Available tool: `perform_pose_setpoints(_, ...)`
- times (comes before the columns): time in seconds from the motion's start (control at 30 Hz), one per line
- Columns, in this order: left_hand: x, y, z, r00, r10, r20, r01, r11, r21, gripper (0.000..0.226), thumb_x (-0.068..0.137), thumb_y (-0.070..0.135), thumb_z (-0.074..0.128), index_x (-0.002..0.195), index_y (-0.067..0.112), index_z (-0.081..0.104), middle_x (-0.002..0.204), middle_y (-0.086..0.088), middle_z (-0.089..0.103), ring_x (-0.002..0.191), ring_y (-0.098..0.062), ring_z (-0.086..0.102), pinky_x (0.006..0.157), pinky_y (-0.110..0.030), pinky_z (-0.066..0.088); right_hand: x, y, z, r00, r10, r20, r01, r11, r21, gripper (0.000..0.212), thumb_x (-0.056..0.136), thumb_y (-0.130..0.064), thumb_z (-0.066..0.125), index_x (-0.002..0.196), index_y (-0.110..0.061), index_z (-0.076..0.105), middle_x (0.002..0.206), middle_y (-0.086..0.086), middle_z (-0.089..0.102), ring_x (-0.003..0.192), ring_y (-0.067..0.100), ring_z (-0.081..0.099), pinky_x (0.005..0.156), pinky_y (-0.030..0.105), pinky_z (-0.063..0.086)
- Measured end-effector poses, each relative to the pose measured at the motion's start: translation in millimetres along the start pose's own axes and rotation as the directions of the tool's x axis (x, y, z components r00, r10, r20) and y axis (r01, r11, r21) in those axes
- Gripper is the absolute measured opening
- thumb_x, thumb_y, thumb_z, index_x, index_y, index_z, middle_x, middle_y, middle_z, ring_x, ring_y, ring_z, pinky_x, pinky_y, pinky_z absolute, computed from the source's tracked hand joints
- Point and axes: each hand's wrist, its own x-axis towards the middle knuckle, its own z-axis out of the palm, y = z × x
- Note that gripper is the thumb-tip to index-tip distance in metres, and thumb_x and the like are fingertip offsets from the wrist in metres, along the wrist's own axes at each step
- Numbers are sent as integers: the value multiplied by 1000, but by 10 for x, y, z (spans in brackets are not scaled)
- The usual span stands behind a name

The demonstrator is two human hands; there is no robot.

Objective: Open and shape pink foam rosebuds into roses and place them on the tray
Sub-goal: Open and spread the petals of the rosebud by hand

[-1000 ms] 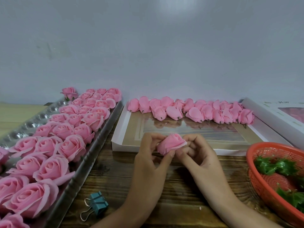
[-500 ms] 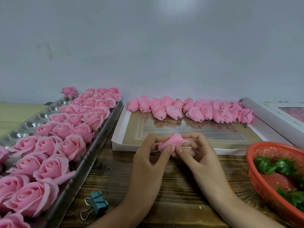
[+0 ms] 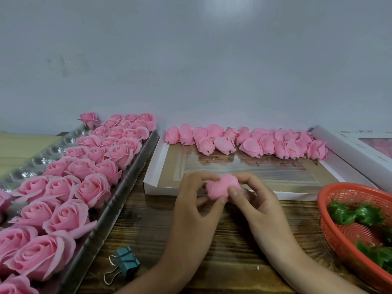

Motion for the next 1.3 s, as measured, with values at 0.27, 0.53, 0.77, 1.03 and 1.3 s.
perform_pose_setpoints(0.27, -11, -84, 23, 970, -226, 92, 223, 974, 47, 37, 73, 16, 76, 98, 33, 55, 91, 9, 65, 79, -6, 63, 66, -15, 49, -32, -17, 5, 995, -99, 7, 99, 986, -135, 10, 90, -25, 68, 96, -18, 66, 94, 5, 69, 89, 20, 67, 78, 28, 51)
perform_pose_setpoints(0.53, 46, -58, 22, 959, -257, 120, 231, 953, 195, 14, 75, 24, 72, 86, 22, 63, 80, 5, 69, 74, -3, 64, 65, -22, 52, -88, -78, 29, 941, -281, 189, 328, 894, -305, 14, 85, -18, 66, 97, -25, 67, 97, -13, 65, 98, 14, 63, 83, 16, 44)
perform_pose_setpoints(0.77, 35, -33, 8, 955, -241, 173, 219, 966, 137, 16, 73, 11, 74, 84, 20, 67, 75, 8, 68, 72, -2, 63, 63, -15, 47, -110, -83, 34, 964, -207, 167, 241, 945, -222, 29, 77, -31, 71, 103, -34, 58, 97, -6, 68, 97, 20, 66, 86, 35, 53)
perform_pose_setpoints(1.03, 55, 15, -9, 966, -242, 94, 242, 970, 18, 11, 67, 23, 76, 72, 18, 68, 66, 8, 68, 57, 1, 57, 50, -9, 41, -110, -56, 16, 972, -222, 79, 233, 954, -187, 37, 77, -54, 72, 100, -32, 54, 79, -5, 57, 78, 14, 57, 79, 36, 49)
perform_pose_setpoints(1.3, 52, 16, -13, 962, -266, 65, 267, 964, -4, 22, 66, 22, 81, 84, 17, 70, 78, 6, 72, 67, -4, 64, 55, -11, 46, -91, -87, 35, 973, -196, 121, 219, 952, -215, 16, 86, -42, 59, 80, -27, 60, 72, -1, 52, 71, 19, 49, 66, 31, 42)
